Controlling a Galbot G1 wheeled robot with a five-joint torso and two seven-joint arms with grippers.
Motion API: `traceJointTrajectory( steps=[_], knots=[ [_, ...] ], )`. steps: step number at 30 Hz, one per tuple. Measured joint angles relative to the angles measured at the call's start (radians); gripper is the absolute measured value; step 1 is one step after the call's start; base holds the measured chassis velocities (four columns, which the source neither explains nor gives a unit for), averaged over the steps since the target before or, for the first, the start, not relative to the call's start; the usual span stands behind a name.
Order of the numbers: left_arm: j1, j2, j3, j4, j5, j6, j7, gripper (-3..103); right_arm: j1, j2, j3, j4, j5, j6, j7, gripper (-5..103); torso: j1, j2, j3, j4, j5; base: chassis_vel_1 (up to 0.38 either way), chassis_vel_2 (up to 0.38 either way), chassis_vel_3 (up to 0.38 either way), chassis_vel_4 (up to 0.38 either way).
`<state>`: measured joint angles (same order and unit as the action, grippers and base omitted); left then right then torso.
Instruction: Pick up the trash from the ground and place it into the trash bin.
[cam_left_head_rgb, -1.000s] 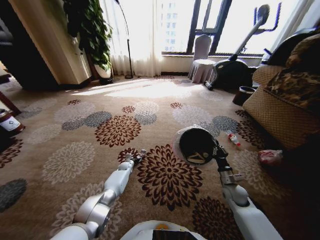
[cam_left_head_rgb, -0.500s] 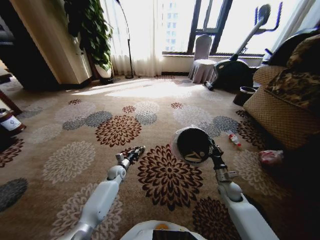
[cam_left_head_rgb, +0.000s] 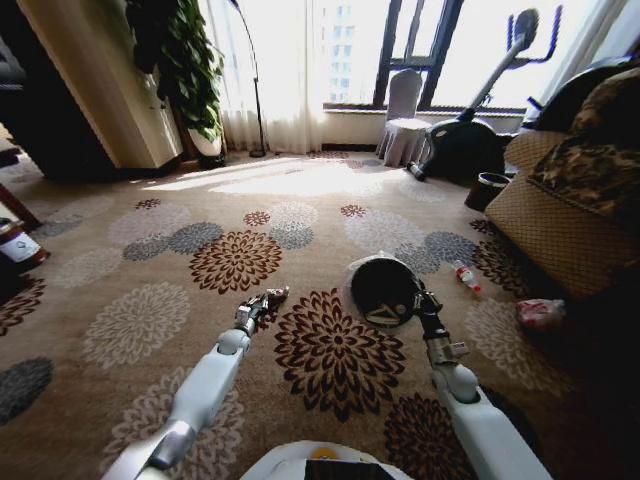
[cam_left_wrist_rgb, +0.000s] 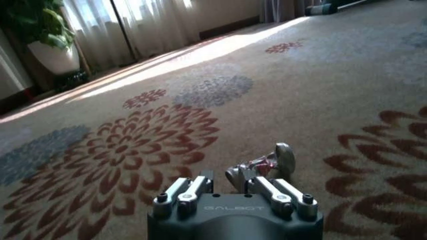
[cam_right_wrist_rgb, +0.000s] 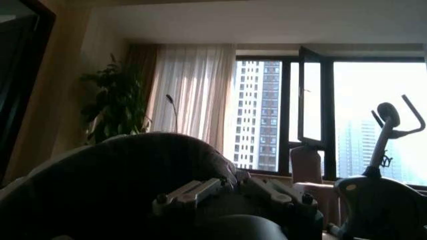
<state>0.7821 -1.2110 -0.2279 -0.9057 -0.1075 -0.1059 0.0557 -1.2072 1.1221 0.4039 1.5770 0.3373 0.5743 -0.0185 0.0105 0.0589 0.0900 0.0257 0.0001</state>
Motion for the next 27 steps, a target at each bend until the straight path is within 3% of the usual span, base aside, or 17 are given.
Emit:
traceJointTrajectory(
  steps=[3,4,7,9,10,14,16,19,27],
  knots=[
    [-0.008,0.006,-0.002,0.061,0.070,-0.013,0.031,40,0.013,0.002,-0.012,-0.010,0.001,-0.003,0.000,0,0.000,0.000,0.000,0.0005,-0.0003,0.000,0.000,0.000,0.000],
    [-0.008,0.006,-0.002,0.061,0.070,-0.013,0.031,40,0.013,0.002,-0.012,-0.010,0.001,-0.003,0.000,0,0.000,0.000,0.000,0.0005,-0.0003,0.000,0.000,0.000,0.000],
    [-0.009,-0.001,0.000,0.094,0.137,-0.038,0.052,56,0.015,0.006,-0.015,-0.019,-0.007,-0.003,0.000,0,0.000,0.000,0.000,0.0001,0.0000,0.000,0.000,0.000,0.000],
    [-0.012,-0.006,0.000,0.112,0.186,-0.058,0.058,61,0.013,0.005,-0.016,-0.017,-0.003,-0.003,0.000,0,0.000,0.000,0.000,-0.0001,-0.0006,0.000,0.000,0.000,0.000],
    [-0.012,-0.006,0.000,0.112,0.186,-0.058,0.058,61,0.013,0.005,-0.016,-0.017,-0.003,-0.003,0.000,0,0.000,0.000,0.000,-0.0001,-0.0006,0.000,0.000,0.000,0.000],
    [-0.023,-0.008,0.009,0.131,0.223,-0.079,0.067,83,0.007,0.001,-0.017,-0.015,0.009,0.000,0.000,0,0.000,0.000,0.000,-0.0001,-0.0003,-0.039,0.031,0.054,-0.024],
    [-0.027,-0.008,0.010,0.133,0.224,-0.079,0.067,83,0.007,0.000,-0.020,-0.015,0.011,0.001,0.000,0,0.000,0.000,0.000,0.0001,-0.0001,-0.083,0.072,0.119,-0.060],
    [-0.031,-0.006,0.010,0.135,0.224,-0.079,0.067,97,0.012,-0.005,-0.041,-0.015,0.018,0.003,0.000,0,0.000,0.000,0.000,0.0000,-0.0001,-0.160,0.110,0.170,-0.106],
    [-0.113,-0.010,0.045,0.214,0.197,-0.097,0.151,100,-0.002,-0.016,-0.047,0.000,0.033,0.003,0.000,0,0.000,0.000,0.000,0.0002,0.0001,-0.240,0.213,0.264,-0.226]
  ],
)
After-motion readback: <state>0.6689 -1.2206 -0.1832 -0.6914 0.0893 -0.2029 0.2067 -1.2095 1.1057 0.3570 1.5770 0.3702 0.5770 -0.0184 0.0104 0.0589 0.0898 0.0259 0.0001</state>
